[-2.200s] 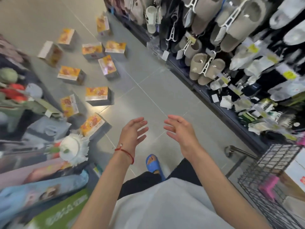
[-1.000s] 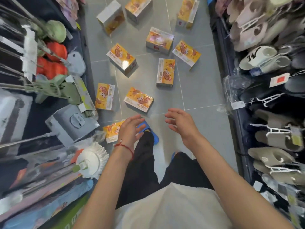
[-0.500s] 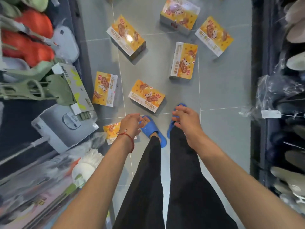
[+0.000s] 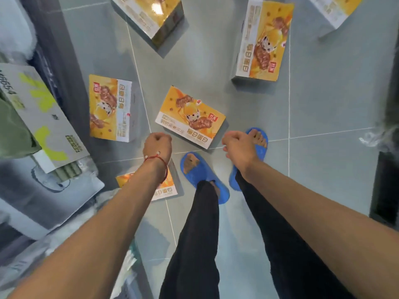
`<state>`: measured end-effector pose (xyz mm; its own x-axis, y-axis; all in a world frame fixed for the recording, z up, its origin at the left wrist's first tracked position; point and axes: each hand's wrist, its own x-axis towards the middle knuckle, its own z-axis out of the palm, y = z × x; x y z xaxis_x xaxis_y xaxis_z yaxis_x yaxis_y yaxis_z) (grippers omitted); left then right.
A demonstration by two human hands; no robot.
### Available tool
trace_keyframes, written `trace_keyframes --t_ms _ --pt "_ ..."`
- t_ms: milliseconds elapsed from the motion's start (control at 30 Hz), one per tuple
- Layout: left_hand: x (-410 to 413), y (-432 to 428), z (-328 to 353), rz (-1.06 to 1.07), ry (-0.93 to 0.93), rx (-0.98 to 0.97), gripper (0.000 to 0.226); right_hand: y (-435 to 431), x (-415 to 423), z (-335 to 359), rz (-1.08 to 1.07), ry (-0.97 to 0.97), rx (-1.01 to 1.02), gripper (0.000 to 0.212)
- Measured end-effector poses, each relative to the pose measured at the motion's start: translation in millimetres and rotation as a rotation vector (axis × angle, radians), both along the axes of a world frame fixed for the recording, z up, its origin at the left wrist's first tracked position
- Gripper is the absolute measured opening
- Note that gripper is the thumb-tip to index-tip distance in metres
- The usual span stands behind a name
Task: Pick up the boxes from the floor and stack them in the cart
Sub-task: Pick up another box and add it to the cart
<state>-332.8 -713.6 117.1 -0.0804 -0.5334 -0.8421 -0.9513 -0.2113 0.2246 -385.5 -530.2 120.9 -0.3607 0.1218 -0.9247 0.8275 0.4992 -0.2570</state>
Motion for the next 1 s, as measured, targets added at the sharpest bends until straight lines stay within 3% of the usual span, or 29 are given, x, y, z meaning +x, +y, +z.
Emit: trace_keyframes --t_ms 100,200,233,333,467,600,800,1000 --pt "-8.8 -13.2 -48.7 -0.087 0.004 -0.014 0.025 -4.1 -1.3 -50.6 -0.019 -0.005 0.046 0.035" --pt "-19.3 -27.5 -96.4 -0.14 0.006 -0.068 0.046 -11.3 -9.7 -97.1 -0.062 -0.049 0.067 0.03" --pt "-23.5 -31.5 -110.2 -0.163 0.015 -0.092 0.048 -13.9 -12.3 -112.7 -0.076 -0.063 0.065 0.036" --pt "-33.4 -42.3 -151.4 -0.242 0.06 -0.142 0.053 -13.2 -13.3 -175.4 -0.183 -0.051 0.052 0.078" --pt "-44.2 -49.9 -199.3 -0.344 0.098 -0.07 0.053 -4.4 -7.8 -251.8 -0.304 -0.094 -0.038 0.098" --pt "-51.6 -52.3 -224.5 -0.417 0.112 -0.031 0.052 -18.6 -21.9 -244.3 -0.399 -0.142 -0.127 0.071" --pt "-50.1 -52.7 -211.5 -0.457 0.064 -0.013 0.069 -24.2 -27.3 -226.2 -0.46 -0.138 -0.17 0.055" --pt "-38.3 -41.3 -150.6 -0.328 0.107 0.045 0.059 -10.1 -28.0 -177.4 -0.478 -0.11 -0.209 0.052"
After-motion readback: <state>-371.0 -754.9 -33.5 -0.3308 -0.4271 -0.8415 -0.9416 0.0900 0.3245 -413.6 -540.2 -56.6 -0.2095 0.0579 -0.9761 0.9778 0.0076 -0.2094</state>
